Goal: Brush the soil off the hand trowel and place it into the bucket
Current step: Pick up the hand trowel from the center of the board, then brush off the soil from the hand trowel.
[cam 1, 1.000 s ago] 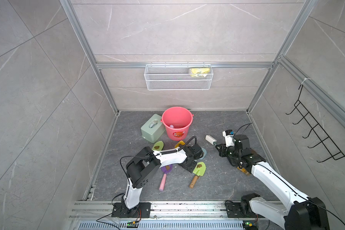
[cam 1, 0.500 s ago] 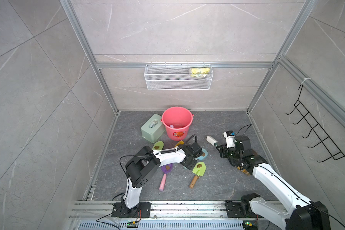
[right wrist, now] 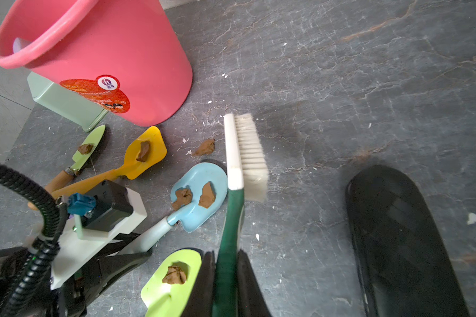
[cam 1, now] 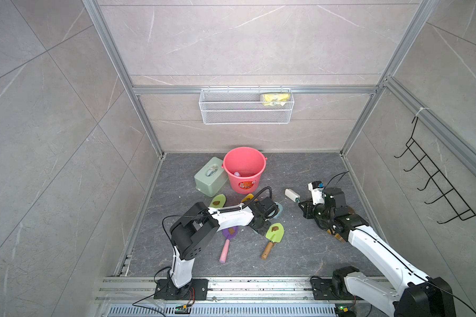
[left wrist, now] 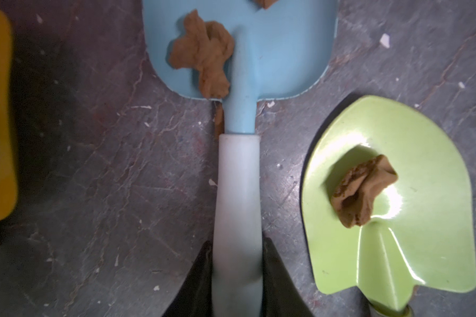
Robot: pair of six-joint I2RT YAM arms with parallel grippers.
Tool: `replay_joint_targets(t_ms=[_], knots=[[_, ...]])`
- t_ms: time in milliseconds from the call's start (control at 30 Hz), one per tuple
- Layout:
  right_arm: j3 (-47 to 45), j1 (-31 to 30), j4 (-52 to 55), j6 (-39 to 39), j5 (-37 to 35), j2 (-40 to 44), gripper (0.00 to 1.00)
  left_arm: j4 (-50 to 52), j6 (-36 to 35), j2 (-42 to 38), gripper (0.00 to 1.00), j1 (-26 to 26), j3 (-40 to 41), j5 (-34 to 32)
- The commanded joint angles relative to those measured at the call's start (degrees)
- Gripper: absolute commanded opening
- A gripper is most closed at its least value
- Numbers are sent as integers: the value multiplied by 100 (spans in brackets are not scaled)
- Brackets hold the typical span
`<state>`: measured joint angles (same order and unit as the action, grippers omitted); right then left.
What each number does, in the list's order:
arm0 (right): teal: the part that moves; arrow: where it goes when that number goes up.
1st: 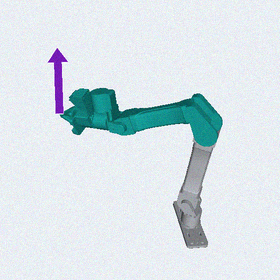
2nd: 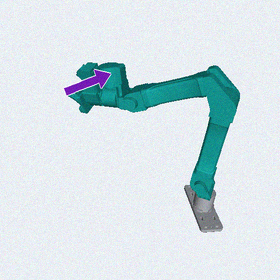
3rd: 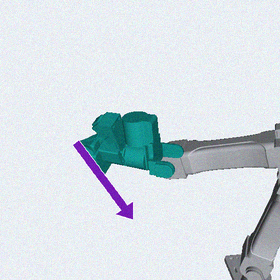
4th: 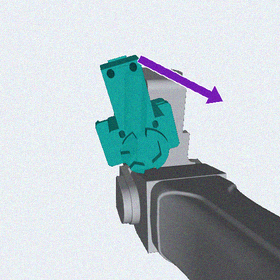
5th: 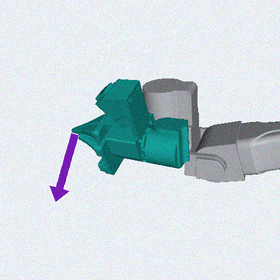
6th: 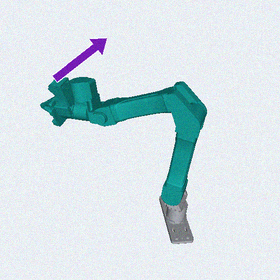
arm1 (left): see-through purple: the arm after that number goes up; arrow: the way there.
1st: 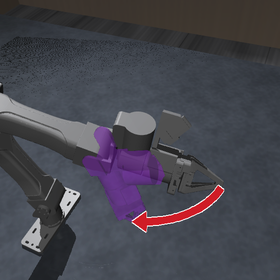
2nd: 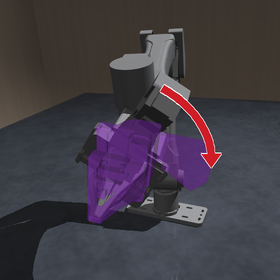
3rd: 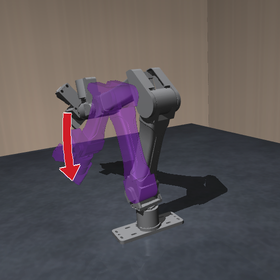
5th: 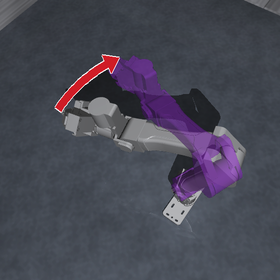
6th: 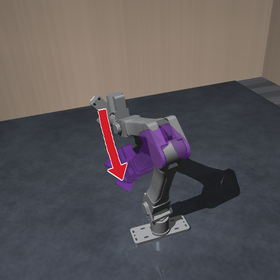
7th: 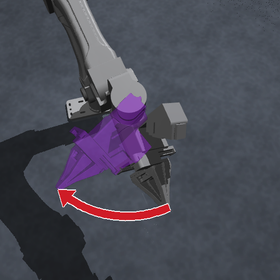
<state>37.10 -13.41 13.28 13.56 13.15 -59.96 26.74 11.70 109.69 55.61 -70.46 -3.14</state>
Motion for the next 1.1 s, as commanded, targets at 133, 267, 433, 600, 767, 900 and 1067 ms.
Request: replay_joint_targets(t_ms=[133,267,433,600,767,900,1067], knots=[[40,108,119,353,457,332,0,537,-290,-667,0,-50,216,367],[145,134,235,419,575,473,0,708,-398,-1190,0,-77,288,263],[352,129,489,474,861,736,0,1288,-440,-1720,0,-227,180,363],[608,143,526,776,1807,822,0,1695,-354,-2219,0,-584,37,572],[779,137,549,889,2411,804,0,1979,-386,-2567,0,-956,-35,755],[794,131,415,1261,3094,847,0,2098,-578,-2808,0,-1132,-6,787],[580,118,132,1946,3705,983,0,1981,-791,-3063,0,-1149,73,687]])
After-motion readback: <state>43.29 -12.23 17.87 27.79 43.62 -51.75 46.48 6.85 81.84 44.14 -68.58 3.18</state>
